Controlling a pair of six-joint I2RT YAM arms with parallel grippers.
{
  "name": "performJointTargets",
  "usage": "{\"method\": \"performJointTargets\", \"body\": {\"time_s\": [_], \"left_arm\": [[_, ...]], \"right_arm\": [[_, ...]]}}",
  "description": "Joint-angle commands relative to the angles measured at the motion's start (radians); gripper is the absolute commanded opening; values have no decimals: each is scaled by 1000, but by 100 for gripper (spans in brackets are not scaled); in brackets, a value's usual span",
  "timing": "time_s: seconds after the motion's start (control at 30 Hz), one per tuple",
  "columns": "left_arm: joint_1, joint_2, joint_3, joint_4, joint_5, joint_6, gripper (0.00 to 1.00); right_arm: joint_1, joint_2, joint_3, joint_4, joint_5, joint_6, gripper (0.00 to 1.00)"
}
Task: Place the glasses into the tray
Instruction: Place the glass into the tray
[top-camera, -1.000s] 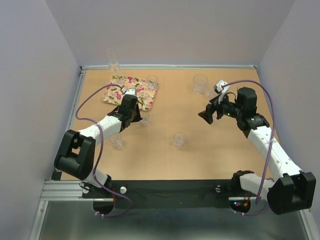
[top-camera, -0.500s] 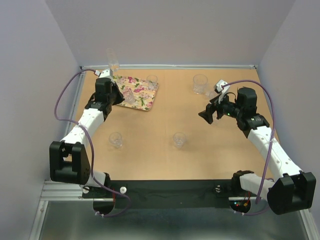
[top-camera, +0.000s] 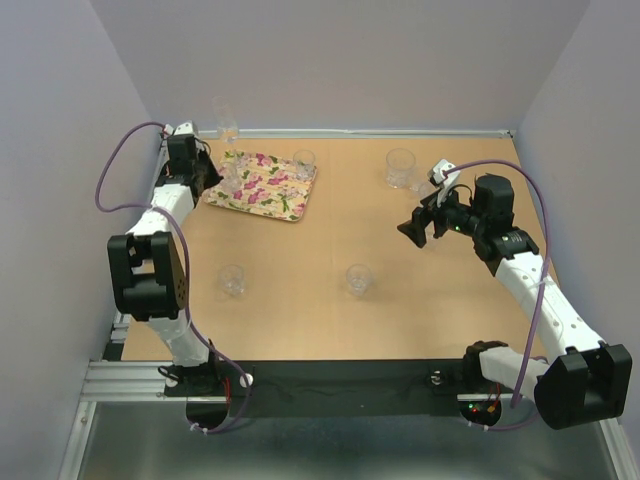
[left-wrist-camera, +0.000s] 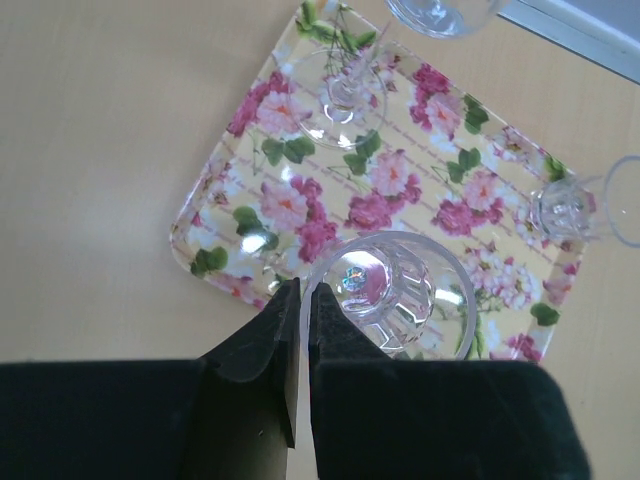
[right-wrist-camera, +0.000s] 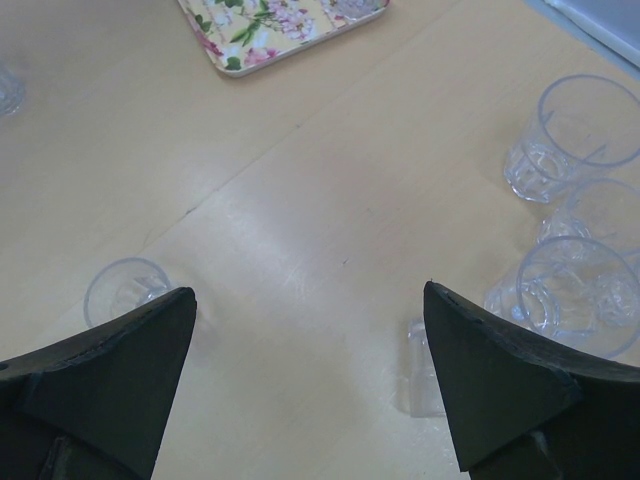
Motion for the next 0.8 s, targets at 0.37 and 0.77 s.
{"method": "performJointTargets", "body": {"time_s": [0.37,0.77], "left_arm": [[32,283,357,-71,-33,44,0],[35,385,457,-115,-68,49,0]], "right_arm": [[-7,0,-16,53,25,-8,100],[-9,12,-13,54,23,-2,100]]}}
